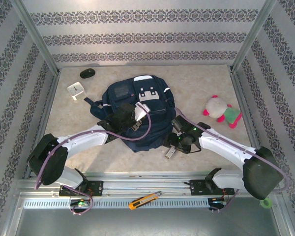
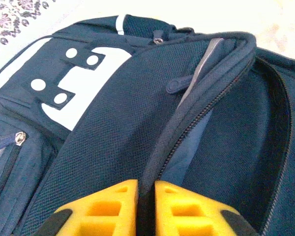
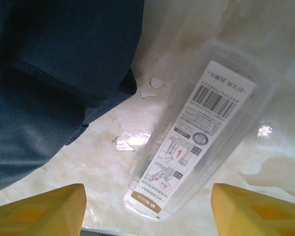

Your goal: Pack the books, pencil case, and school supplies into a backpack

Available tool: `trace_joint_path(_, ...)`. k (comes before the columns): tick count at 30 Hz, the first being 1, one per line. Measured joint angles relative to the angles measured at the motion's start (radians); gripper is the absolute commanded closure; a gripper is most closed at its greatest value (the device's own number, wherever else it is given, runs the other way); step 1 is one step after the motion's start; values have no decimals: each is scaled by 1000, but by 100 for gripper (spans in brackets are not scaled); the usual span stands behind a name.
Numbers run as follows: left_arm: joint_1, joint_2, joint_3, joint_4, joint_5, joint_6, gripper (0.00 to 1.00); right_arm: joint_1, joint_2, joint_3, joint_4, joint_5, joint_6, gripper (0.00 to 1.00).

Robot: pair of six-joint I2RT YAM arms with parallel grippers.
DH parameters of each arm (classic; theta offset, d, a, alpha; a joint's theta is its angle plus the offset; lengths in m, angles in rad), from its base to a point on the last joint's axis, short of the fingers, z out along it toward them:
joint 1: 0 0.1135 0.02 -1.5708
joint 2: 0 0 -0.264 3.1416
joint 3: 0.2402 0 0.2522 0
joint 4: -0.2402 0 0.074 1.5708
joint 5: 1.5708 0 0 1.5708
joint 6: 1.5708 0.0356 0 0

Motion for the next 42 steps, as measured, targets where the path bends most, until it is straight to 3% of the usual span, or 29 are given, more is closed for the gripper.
trace_joint_path(14, 0, -41, -13, 40, 1, -33, 98, 27, 148, 23, 19, 17, 76, 30)
trace_joint_path(28, 0, -60, -18, 48, 0, -48, 97, 27, 142, 22, -54, 60, 77, 30)
trace_joint_path(32, 0, -66, -25, 53, 0, -50, 96, 27, 142, 11, -84, 74, 77, 42)
trace_joint_path(35, 0, -72, -30, 53, 0, -50, 97, 27, 139, 1, -95, 83, 80, 57)
trace_joint_path(37, 0, -75, -30, 53, 0, -50, 96, 27, 126, -6, -101, 85, 85, 61)
trace_joint_path(39, 0, -77, -31, 53, -1, -50, 96, 26, 113, -13, -104, 89, 89, 55)
trace_joint_path(42, 0, -77, -31, 54, -1, -50, 96, 12, 103, -33, -104, 89, 90, 36)
